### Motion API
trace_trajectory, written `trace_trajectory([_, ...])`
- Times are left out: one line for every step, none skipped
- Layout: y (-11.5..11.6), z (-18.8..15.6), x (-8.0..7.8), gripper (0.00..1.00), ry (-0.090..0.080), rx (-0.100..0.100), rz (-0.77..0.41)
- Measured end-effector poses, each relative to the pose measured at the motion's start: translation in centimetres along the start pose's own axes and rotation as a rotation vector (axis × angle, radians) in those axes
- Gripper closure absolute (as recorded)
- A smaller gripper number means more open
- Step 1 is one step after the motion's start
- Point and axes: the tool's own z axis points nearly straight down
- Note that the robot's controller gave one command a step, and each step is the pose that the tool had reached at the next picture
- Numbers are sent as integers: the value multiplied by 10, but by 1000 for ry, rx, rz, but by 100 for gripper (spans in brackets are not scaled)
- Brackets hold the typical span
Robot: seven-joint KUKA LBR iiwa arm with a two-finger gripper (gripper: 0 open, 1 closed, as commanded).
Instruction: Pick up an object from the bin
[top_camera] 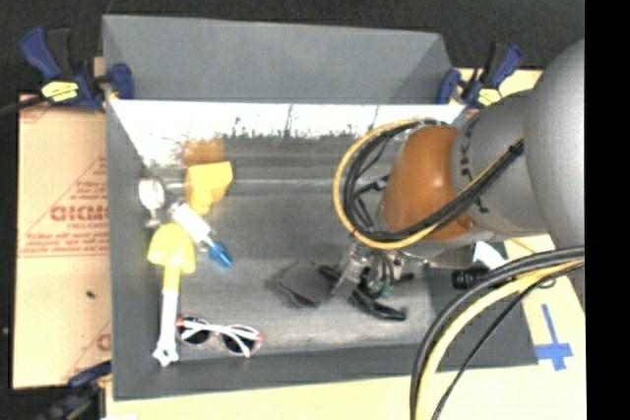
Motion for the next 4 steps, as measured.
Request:
trace_trajectory([0, -5, 0, 100, 0, 0, -1])
trace_trajectory([-1, -17, 1, 100, 6, 3, -2])
trace_trajectory([-1, -39, 0, 100, 1, 1, -4])
trace_trajectory([-1, -52, 0, 100, 4, 2, -5])
